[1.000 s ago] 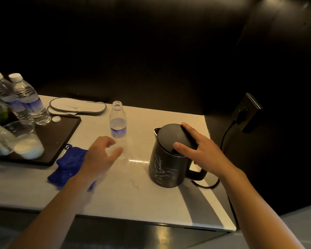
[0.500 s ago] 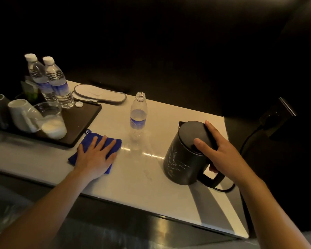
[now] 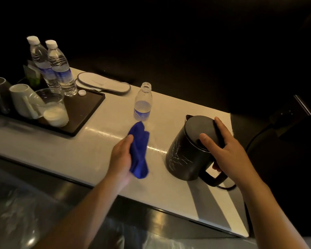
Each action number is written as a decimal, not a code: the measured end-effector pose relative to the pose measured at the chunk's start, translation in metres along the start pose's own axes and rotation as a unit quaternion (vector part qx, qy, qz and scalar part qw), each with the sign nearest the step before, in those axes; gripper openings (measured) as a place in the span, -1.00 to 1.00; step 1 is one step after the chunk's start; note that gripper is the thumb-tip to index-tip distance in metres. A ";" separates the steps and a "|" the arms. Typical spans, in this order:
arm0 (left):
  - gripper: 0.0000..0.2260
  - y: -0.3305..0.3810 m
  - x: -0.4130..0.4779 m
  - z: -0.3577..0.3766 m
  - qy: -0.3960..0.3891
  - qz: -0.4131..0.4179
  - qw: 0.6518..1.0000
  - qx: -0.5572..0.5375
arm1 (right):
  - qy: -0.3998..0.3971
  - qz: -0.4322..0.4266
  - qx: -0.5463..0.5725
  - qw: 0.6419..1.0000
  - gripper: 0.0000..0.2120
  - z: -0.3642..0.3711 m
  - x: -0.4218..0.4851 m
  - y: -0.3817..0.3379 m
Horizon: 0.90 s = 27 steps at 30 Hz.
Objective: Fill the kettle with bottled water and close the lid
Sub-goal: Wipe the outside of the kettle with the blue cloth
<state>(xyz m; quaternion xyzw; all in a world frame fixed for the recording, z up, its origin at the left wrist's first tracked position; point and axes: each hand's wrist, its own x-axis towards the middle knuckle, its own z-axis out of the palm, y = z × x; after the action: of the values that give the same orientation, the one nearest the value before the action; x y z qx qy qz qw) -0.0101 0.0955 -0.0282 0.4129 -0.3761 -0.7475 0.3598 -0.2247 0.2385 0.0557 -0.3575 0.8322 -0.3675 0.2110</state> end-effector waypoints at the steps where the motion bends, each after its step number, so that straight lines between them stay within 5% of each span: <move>1: -0.76 -0.006 -0.007 0.016 -0.014 0.002 0.999 -0.037 | 0.007 0.000 0.003 1.000 -0.22 0.002 -0.001 -0.001; 4: -0.74 -0.025 -0.030 0.068 -0.050 0.049 0.995 -0.072 | 0.028 0.003 0.006 1.000 -0.21 0.007 -0.006 -0.003; 8: -0.58 -0.061 -0.044 0.116 -0.089 0.186 0.977 0.046 | 0.049 0.002 -0.025 0.998 -0.19 0.013 -0.007 -0.002; 15: -0.51 -0.092 -0.020 0.135 0.052 0.337 0.921 0.188 | 0.061 -0.007 -0.090 0.994 -0.24 0.014 -0.005 -0.001; 27: -0.55 -0.106 0.017 0.107 0.039 0.177 0.976 0.121 | 0.064 -0.027 -0.095 0.993 -0.26 0.012 -0.005 0.004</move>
<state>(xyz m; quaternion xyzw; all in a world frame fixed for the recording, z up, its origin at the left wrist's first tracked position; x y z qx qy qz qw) -0.1358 0.1578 -0.0848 0.4091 -0.5168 -0.6040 0.4480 -0.2159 0.2385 0.0449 -0.3738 0.8655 -0.3140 0.1123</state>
